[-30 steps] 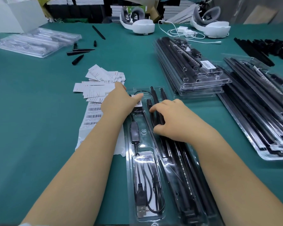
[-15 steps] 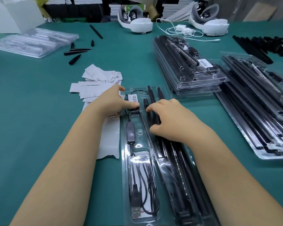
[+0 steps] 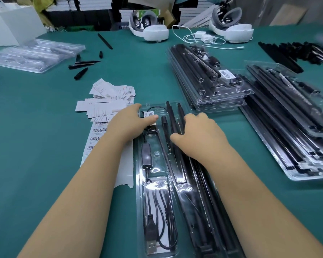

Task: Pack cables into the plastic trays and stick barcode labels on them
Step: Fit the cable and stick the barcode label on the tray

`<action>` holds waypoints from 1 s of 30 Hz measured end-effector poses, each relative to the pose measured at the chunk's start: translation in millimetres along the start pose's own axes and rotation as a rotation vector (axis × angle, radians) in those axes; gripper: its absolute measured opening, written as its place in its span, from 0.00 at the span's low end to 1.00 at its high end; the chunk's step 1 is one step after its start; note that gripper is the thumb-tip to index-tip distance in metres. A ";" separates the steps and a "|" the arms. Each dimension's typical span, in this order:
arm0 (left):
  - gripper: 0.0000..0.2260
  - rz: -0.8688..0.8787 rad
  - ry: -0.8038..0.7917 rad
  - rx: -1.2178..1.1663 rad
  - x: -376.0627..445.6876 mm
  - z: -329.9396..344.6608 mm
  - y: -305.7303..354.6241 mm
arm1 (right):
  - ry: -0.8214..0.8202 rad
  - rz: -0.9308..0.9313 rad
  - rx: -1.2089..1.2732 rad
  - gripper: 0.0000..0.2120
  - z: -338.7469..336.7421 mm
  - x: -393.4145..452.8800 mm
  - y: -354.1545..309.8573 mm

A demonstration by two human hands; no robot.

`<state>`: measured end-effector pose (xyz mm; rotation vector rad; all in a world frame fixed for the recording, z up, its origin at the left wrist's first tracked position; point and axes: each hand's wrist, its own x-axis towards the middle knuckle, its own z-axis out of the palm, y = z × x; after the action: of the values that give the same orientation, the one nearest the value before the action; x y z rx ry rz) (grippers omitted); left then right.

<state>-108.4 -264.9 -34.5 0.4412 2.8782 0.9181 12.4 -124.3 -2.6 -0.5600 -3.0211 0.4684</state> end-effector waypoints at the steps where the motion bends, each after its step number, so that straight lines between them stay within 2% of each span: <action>1: 0.35 0.003 -0.006 0.010 -0.1 -0.2 0.1 | 0.002 0.023 -0.008 0.14 -2.8 0.6 1.8; 4: 0.35 0.004 -0.013 0.027 -1.6 -0.8 2.0 | 0.030 0.018 -0.009 0.14 -7.1 3.5 7.1; 6: 0.35 -0.001 -0.009 0.025 -2.6 -1.4 2.9 | 0.028 0.026 0.069 0.19 -6.8 4.5 9.5; 9: 0.34 -0.001 0.013 0.030 -3.6 -1.0 3.8 | -0.018 0.090 0.316 0.23 -8.6 9.1 16.3; 11: 0.34 -0.006 0.036 0.042 -3.6 -0.9 4.1 | -0.060 0.157 0.581 0.23 -9.2 16.8 22.6; 13: 0.34 -0.019 0.056 0.045 -2.9 -1.3 4.0 | -0.104 0.204 0.820 0.17 -8.3 22.1 25.8; 16: 0.33 -0.036 0.072 0.021 -2.2 -1.5 4.3 | -0.114 0.275 1.014 0.07 -6.8 25.6 24.9; 19: 0.33 -0.043 0.078 -0.010 -2.1 -1.4 4.5 | -0.117 0.313 1.217 0.05 -5.6 27.6 26.8; 23: 0.32 -0.061 0.064 -0.064 -0.9 -1.1 3.2 | -0.183 0.234 1.371 0.02 -6.9 22.9 30.0; 24: 0.32 -0.066 0.065 -0.071 -0.9 -0.9 3.0 | -0.202 0.217 1.358 0.06 -8.0 20.2 29.1; 27: 0.31 -0.083 0.091 -0.095 0.2 -0.1 2.2 | -0.322 0.168 1.364 0.28 -9.3 14.8 26.1; 30: 0.32 -0.099 0.115 -0.144 2.4 0.7 0.2 | -0.428 0.110 1.330 0.37 -9.1 13.0 21.1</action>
<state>-110.6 -263.6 -35.0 0.2381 2.8778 1.1592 8.3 -98.3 -0.5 -0.4849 -2.1303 2.4651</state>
